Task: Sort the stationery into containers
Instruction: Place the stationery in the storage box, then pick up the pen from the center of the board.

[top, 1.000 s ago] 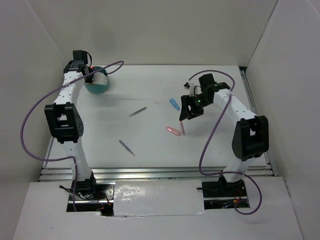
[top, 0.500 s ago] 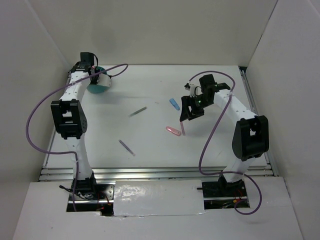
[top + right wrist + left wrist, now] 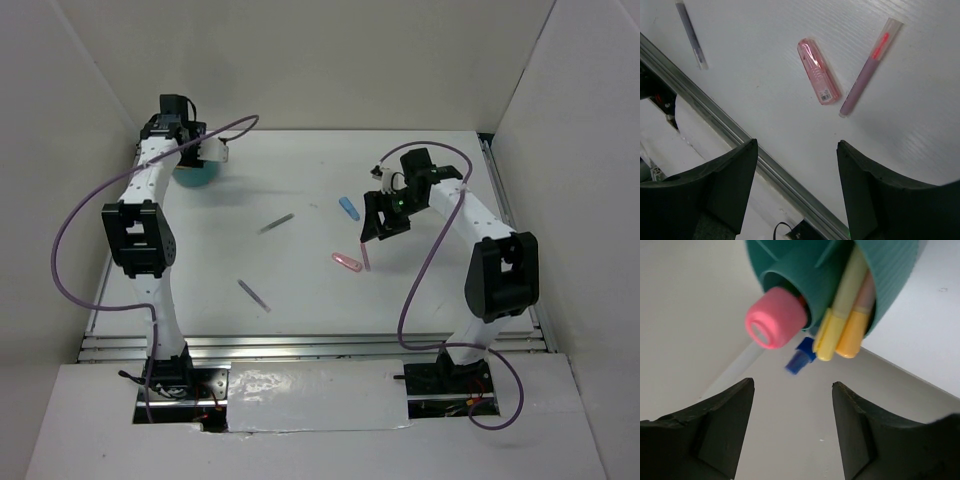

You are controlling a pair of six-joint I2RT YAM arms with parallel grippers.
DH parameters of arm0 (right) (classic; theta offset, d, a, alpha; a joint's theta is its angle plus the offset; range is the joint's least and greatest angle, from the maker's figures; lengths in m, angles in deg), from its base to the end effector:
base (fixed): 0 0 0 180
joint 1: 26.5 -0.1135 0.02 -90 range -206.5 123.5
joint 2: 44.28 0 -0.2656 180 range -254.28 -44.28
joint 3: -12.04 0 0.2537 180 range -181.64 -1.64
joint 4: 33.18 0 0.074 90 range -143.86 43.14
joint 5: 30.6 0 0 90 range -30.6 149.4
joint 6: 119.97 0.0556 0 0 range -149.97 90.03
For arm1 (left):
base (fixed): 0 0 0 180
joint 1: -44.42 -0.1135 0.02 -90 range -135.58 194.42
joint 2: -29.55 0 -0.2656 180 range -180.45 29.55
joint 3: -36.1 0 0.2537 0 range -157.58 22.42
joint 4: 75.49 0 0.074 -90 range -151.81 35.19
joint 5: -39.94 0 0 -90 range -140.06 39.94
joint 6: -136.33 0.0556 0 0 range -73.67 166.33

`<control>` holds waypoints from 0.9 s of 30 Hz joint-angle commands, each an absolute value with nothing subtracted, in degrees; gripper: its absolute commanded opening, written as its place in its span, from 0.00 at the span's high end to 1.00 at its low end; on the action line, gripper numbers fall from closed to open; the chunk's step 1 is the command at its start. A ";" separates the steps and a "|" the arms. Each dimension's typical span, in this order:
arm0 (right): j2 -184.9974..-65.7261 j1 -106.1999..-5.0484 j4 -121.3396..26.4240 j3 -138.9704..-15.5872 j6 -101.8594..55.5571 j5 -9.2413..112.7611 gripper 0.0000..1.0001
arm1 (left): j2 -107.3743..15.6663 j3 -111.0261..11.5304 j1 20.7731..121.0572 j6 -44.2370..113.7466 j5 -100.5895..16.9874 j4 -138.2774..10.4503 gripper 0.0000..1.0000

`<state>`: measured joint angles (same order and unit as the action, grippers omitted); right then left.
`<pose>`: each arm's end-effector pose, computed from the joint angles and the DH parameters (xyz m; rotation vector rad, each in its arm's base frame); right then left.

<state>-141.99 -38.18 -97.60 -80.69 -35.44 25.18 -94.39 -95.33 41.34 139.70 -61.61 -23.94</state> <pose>0.3370 0.1016 0.2424 -0.5507 2.6415 0.8546 0.5108 0.0386 0.2776 1.7476 1.8945 0.9875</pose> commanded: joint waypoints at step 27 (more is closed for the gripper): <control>-110.82 -33.18 -100.04 -63.26 -36.56 33.73 0.29 | -43.31 -49.22 59.43 114.47 -23.32 4.03 0.47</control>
<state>-113.45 -34.09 -99.83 -63.58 -35.86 31.70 -48.40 -50.15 56.29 119.30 -21.38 5.41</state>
